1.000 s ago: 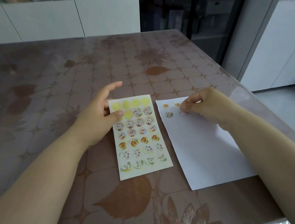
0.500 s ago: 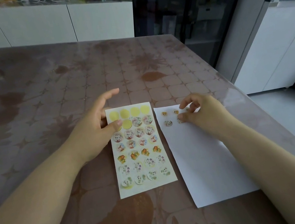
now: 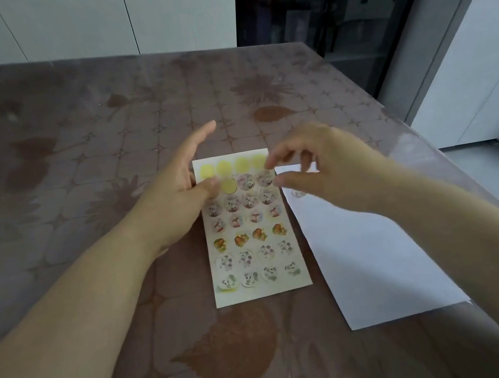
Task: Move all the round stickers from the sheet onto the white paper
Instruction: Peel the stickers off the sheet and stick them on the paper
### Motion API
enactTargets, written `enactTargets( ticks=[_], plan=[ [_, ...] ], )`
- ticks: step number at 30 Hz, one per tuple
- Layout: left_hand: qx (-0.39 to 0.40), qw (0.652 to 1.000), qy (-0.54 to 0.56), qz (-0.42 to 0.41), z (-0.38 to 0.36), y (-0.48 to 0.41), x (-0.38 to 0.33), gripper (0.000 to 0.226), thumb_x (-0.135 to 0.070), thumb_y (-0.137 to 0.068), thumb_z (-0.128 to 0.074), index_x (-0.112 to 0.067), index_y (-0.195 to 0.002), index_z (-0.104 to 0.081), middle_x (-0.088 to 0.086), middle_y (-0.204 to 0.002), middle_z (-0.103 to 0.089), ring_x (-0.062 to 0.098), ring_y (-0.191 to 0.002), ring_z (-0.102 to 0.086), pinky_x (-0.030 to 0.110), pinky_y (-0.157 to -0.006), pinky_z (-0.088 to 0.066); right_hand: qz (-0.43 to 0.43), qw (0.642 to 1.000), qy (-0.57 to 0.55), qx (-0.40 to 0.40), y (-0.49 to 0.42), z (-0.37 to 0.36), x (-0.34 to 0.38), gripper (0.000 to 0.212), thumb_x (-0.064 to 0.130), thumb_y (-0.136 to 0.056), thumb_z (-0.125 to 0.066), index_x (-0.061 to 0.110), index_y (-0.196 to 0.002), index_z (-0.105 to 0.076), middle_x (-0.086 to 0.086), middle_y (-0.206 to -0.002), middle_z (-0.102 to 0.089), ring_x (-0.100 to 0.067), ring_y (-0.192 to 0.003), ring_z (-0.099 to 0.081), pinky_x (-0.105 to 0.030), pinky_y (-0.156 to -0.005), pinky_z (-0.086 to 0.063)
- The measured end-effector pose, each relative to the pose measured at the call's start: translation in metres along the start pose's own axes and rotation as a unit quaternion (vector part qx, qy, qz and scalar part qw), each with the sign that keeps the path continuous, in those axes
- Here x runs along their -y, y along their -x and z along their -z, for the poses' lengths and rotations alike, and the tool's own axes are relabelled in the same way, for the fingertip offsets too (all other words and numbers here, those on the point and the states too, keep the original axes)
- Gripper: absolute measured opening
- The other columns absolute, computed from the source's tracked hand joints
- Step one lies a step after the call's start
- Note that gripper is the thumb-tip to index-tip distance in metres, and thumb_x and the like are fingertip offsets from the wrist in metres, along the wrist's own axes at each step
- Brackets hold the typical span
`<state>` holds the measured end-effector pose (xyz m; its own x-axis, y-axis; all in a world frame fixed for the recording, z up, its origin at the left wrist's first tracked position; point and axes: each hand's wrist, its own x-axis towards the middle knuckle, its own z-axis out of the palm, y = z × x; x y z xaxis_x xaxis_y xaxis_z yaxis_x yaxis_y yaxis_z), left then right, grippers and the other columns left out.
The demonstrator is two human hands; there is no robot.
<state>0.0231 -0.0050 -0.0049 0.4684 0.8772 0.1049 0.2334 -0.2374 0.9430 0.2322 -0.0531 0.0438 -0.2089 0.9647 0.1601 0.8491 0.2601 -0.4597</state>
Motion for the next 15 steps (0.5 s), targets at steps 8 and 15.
enactTargets(
  ticks=[8, 15],
  plan=[
    [-0.006, 0.999, 0.052, -0.012, -0.003, 0.000, -0.003, 0.062, -0.016, -0.095, -0.047, -0.058, -0.136, -0.027, -0.014, -0.156, -0.022, 0.010, -0.144, -0.022, 0.045, -0.117, -0.022, 0.043, 0.981, -0.020, -0.191, -0.007, -0.054, 0.003, 0.032, 0.033, -0.073, -0.075, 0.024, -0.104, -0.071, 0.010, -0.090, -0.052, -0.016, -0.087, -0.046, -0.021, -0.076, -0.035],
    [-0.039, 0.999, 0.016, -0.013, -0.006, -0.001, -0.005, 0.064, -0.048, -0.081, -0.058, -0.059, -0.136, -0.025, 0.004, -0.147, -0.042, 0.024, -0.134, -0.042, 0.047, -0.112, -0.031, 0.065, 0.974, -0.018, -0.217, -0.009, -0.057, 0.007, 0.029, 0.041, -0.071, -0.068, 0.023, -0.093, -0.074, 0.003, -0.087, -0.067, -0.023, -0.081, -0.053, -0.038, -0.076, -0.043]
  ],
)
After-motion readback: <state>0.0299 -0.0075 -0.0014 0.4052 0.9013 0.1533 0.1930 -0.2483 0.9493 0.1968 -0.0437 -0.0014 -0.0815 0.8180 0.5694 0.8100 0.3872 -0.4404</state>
